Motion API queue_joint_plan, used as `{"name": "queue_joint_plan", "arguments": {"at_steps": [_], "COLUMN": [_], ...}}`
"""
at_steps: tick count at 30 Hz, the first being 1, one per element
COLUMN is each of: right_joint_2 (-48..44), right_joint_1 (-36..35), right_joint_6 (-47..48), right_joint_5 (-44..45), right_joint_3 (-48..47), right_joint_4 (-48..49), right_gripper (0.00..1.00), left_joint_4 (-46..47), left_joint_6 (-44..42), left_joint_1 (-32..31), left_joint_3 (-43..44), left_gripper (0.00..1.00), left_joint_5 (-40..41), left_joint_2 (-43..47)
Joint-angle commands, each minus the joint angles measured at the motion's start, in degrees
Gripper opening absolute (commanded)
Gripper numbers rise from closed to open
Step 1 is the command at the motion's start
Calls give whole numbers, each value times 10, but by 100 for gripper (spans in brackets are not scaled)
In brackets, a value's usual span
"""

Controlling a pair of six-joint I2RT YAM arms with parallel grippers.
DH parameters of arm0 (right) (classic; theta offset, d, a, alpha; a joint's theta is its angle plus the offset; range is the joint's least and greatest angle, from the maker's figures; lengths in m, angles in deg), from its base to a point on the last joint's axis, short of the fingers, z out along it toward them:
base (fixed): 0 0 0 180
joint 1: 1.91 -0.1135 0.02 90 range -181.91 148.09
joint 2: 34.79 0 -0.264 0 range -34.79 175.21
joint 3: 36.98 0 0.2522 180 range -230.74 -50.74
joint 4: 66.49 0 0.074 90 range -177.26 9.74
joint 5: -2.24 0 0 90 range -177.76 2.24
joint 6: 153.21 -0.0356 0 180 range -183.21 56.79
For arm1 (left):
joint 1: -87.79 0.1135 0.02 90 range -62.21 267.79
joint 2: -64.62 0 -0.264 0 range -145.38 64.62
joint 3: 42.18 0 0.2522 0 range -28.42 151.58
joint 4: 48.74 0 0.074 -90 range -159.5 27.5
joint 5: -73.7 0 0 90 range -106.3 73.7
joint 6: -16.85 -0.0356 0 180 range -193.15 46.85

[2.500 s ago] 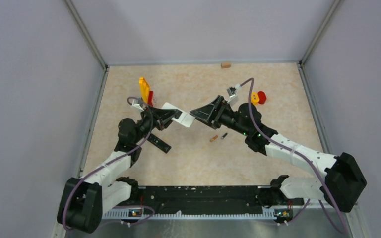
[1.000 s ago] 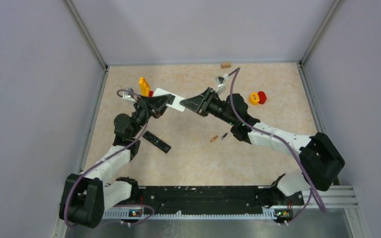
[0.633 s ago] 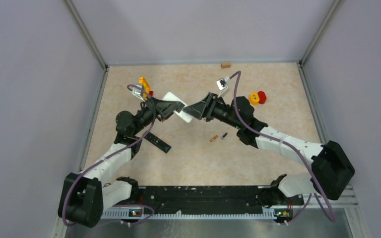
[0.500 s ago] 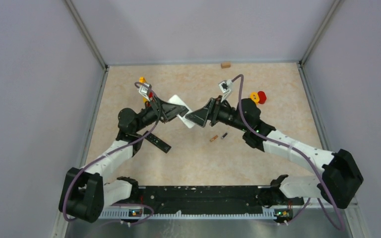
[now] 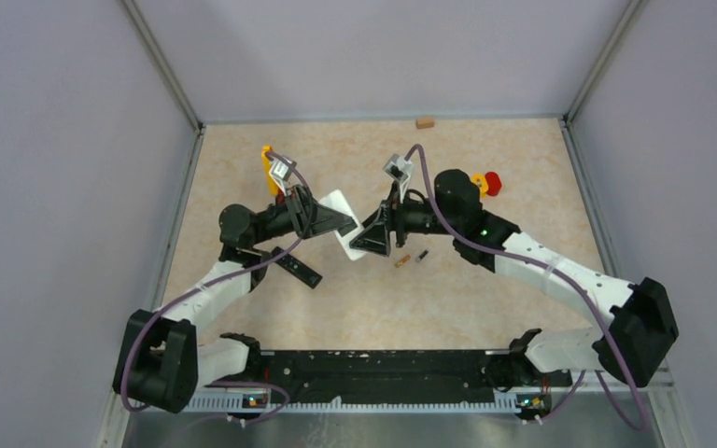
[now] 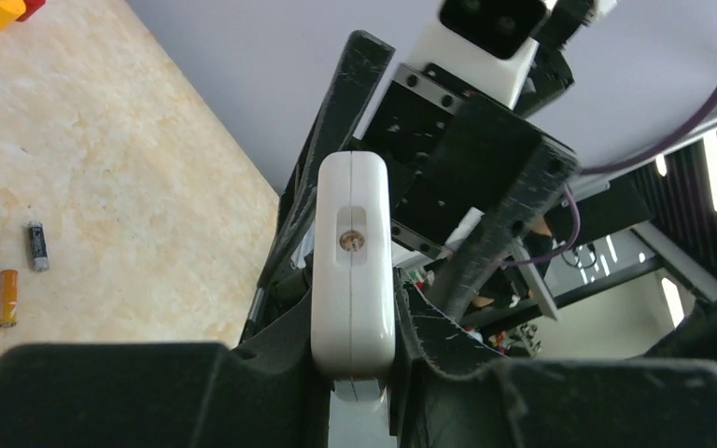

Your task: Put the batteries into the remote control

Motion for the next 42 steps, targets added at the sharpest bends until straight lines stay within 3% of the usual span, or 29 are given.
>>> {"name": "queue_joint_plan", "arguments": {"at_steps": [1, 5, 8, 10, 12, 15, 18, 20, 23, 25, 31, 42], "right_joint_2": [37, 61, 71, 71, 68, 57, 62, 83, 145, 198, 306, 433], "right_joint_1": [6, 6, 6, 6, 6, 13, 35, 44, 59, 80, 125, 134], "right_joint_6": [30, 13, 5, 0, 0, 7, 28, 58, 93, 107, 144, 214], "right_joint_5": [-38, -58, -68, -61, -36, 46, 192, 338, 571, 646, 724, 809], "right_joint_3": [-47, -54, -57, -57, -58, -60, -81, -100, -115, -126, -137, -177], "right_joint_4": [-9, 18, 28, 32, 23, -12, -115, -190, -256, -277, -269, -274], "right_gripper": [61, 40, 17, 2, 0, 0, 0, 0, 0, 0, 0, 2], "left_joint_4": [13, -46, -75, -92, -125, -241, -438, -550, -660, -707, -787, -828], "left_joint_6": [-42, -78, -92, -102, -120, -194, -305, -344, -367, -369, -364, -352], "left_joint_1": [2, 2, 3, 3, 3, 5, 6, 7, 8, 8, 11, 15], "left_joint_3": [26, 28, 30, 31, 31, 41, 68, 84, 91, 92, 85, 68], "left_gripper": [0, 0, 14, 32, 64, 97, 99, 99, 99, 99, 99, 99], "left_joint_5": [-38, -29, -17, -7, 13, 80, 203, 306, 434, 500, 616, 663], "left_joint_2": [39, 62, 76, 84, 96, 124, 159, 177, 198, 208, 233, 234]}}
